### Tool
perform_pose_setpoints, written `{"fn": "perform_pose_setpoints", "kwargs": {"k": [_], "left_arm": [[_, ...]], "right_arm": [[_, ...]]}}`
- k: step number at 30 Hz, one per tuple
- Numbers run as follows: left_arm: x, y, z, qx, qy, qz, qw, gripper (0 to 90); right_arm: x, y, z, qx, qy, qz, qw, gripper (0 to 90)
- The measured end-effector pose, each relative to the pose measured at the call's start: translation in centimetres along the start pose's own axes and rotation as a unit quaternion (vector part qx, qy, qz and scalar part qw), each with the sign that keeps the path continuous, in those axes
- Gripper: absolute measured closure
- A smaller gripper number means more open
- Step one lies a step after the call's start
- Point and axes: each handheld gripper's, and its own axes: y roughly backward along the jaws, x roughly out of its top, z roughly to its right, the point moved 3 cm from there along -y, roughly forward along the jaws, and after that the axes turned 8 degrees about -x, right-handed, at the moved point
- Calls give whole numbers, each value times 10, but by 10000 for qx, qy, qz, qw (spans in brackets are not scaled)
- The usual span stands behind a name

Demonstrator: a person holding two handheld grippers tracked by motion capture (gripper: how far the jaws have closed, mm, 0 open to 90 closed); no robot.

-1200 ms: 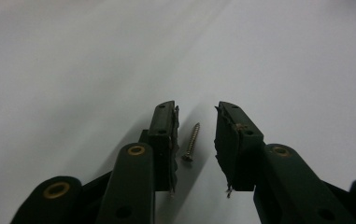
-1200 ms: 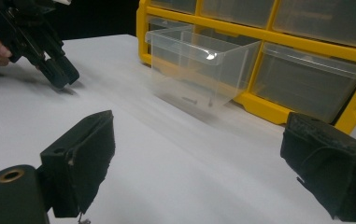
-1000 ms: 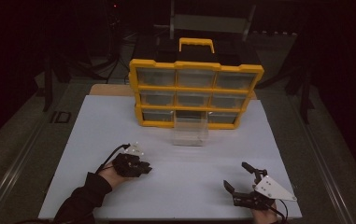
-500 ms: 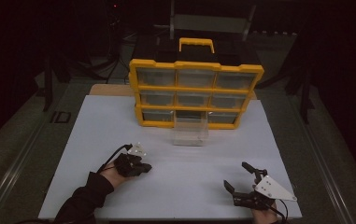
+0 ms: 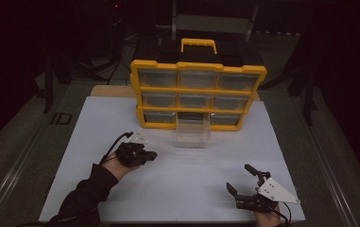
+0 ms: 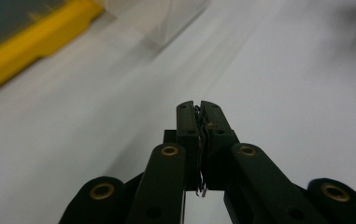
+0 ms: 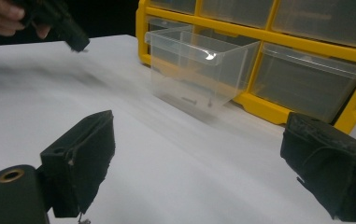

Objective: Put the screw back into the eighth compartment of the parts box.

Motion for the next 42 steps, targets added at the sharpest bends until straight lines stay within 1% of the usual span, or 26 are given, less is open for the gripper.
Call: {"fn": "perform_pose_setpoints", "kwargs": {"k": [1, 2, 3, 4, 5, 6, 8, 9, 11, 12, 13, 14, 15, 17, 18, 20, 22, 23, 24, 25, 29, 32, 36, 40, 41, 42], "left_arm": [[8, 3, 1, 42, -52, 4, 10000, 865], [8, 3, 1, 42, -52, 4, 10000, 865], [15, 5, 3, 73, -77, 62, 9999, 865], [15, 5, 3, 73, -77, 62, 9999, 865], [23, 8, 3, 115, -95, 126, 9998, 865], [27, 9, 4, 112, -106, 160, 9998, 865], [31, 10, 4, 107, -113, 194, 9997, 865], [38, 12, 4, 173, -143, 229, 9995, 865], [38, 12, 4, 173, -143, 229, 9995, 865], [49, 13, 2, 206, -96, 287, 9993, 864], [49, 13, 2, 206, -96, 287, 9993, 865], [55, 14, 2, 302, -109, 293, 9991, 865], [55, 14, 2, 302, -109, 293, 9991, 865], [61, 14, 3, 298, -72, 385, 9988, 864], [67, 14, 3, 347, -58, 425, 9985, 865], [73, 13, 4, 364, -54, 460, 9983, 864], [73, 13, 4, 364, -54, 460, 9983, 865], [81, 11, 3, 376, -54, 524, 9979, 865], [84, 10, 3, 389, -30, 554, 9977, 865], [86, 9, 3, 368, -51, 562, 9977, 864], [95, 3, 5, 436, -91, 608, 9972, 865], [99, -1, 5, 442, -60, 612, 9971, 865], [111, -9, 6, 498, 12, 715, 9962, 865], [117, -14, 7, 518, 49, 765, 9957, 865], [120, -19, 8, 583, 91, 807, 9950, 865], [121, -20, 8, 594, 113, 830, 9947, 865]], "right_arm": [[0, 0, 0, 2, 2, 3, 10000, 102], [0, 0, 0, 1, 0, 4, 10000, 102], [0, 0, 0, 1, -8, 1, 10000, 102], [0, 0, 0, 1, -8, 1, 10000, 102], [0, 0, 0, -2, -17, 1, 10000, 102], [0, 0, 0, 1, -16, 1, 10000, 102], [0, 0, 0, 5, -14, 1, 10000, 102], [0, 0, 0, 7, -8, 2, 10000, 102], [0, 0, 0, 8, -14, 1, 10000, 102], [0, 0, 0, 2, -23, 2, 10000, 102], [0, 0, 0, 4, -28, 0, 10000, 102], [0, 0, 0, 5, -27, 1, 10000, 102], [0, 0, 0, 5, -27, 1, 10000, 102], [0, 0, 1, 2, -31, 2, 10000, 102], [0, 0, 1, -1, -34, 6, 10000, 102], [0, 0, 1, 2, -34, 5, 10000, 102], [0, 0, 1, 3, -29, 4, 10000, 102], [0, 0, 1, 5, -27, 5, 10000, 102], [0, 0, 1, 4, -27, 4, 10000, 102], [0, 0, 1, 5, -31, 3, 10000, 102], [0, 0, 1, 2, -55, 5, 10000, 102], [0, 0, 1, 1, -51, 4, 10000, 102], [0, 0, 1, 7, -50, 4, 10000, 102], [0, 1, 1, 5, -47, 8, 10000, 102], [0, 1, 1, 4, -46, 14, 10000, 102], [0, 1, 1, 4, -47, 17, 10000, 102]]}}
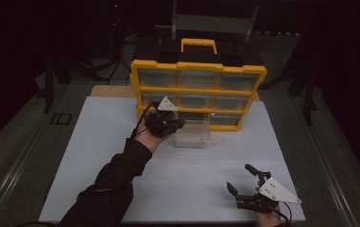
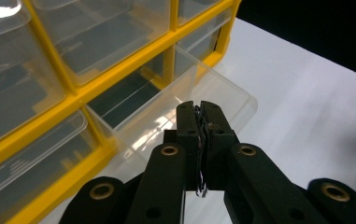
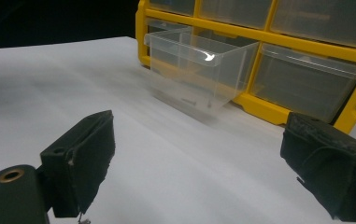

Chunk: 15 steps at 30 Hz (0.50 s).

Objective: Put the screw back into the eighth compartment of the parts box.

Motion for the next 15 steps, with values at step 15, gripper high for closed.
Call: {"fn": "perform_pose_setpoints", "kwargs": {"k": [15], "left_arm": [[0, -37, 4, 219, 321, -150, 9991, 864]], "right_arm": [[1, 0, 0, 9, -11, 18, 10000, 102]]}}
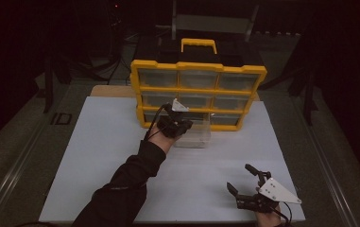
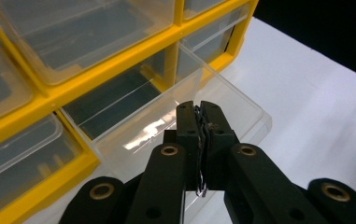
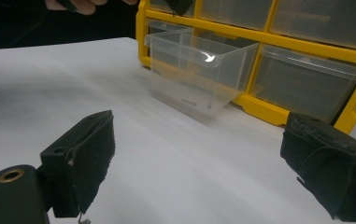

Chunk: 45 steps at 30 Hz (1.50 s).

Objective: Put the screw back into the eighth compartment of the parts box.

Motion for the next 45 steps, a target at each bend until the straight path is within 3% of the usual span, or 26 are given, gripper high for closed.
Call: {"fn": "perform_pose_setpoints", "kwargs": {"k": [10, 16, 26, 35, 39, 45], "left_arm": [[-4, -22, -2, -25, 146, -259, 9996, 862], [-4, -37, -3, -93, 223, -614, 9978, 862], [0, -47, -6, -110, 355, -722, 9967, 856], [9, -32, -1, -160, 291, -516, 9981, 638], [9, -23, 0, -222, 96, -403, 9989, 548], [1, -6, -5, -356, 198, -304, 9987, 370]], "right_arm": [[0, 0, 0, 3, 5, -10, 10000, 102], [0, 0, 0, 2, 15, -6, 10000, 102], [0, 1, 0, 3, 11, 0, 10000, 102], [0, 1, 1, -3, -2, -9, 10000, 102], [0, 1, 1, -7, 0, -8, 10000, 102], [0, 1, 1, -5, -3, -12, 10000, 102]]}}
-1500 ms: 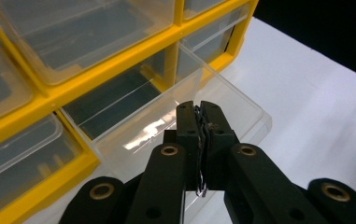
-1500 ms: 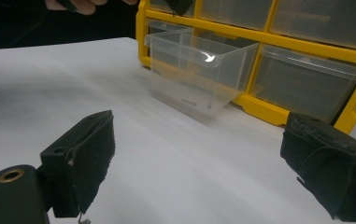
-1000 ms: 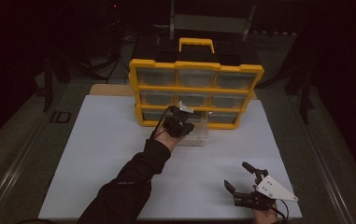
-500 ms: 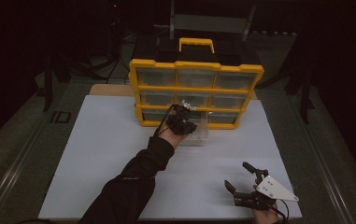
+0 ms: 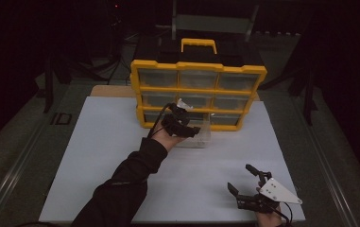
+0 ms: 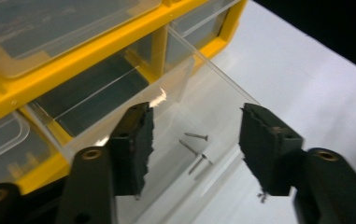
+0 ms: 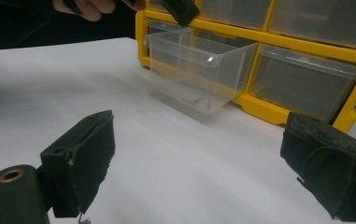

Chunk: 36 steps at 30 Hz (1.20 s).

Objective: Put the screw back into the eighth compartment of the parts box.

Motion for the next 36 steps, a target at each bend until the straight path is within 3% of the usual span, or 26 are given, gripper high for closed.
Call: {"fn": "perform_pose_setpoints", "kwargs": {"k": [7, 10, 14, 19, 25, 31, 36], "left_arm": [[-16, 17, 1, -77, -62, 30, 9999, 174], [-21, 24, 3, -116, -90, 69, 9999, 139], [-29, 34, 6, -241, -125, 143, 9995, 89], [-45, 52, 9, -549, -152, 345, 9978, 20], [-63, 76, 10, -547, -309, 565, 9964, 5], [-83, 97, 11, -717, -466, 925, 9920, 5], [-102, 104, 14, -717, -725, 895, 9908, 6]], "right_arm": [[0, -2, -1, 5, 12, -23, 10000, 102], [0, -4, -1, 26, 17, -27, 10000, 102], [1, -5, -2, 52, 25, -26, 10000, 102], [1, -6, -2, 57, 34, -30, 10000, 102], [1, -6, -2, 47, 18, -35, 10000, 102], [0, -6, -3, 54, 30, -43, 10000, 102], [0, -7, -3, 42, 44, -47, 10000, 102]]}}
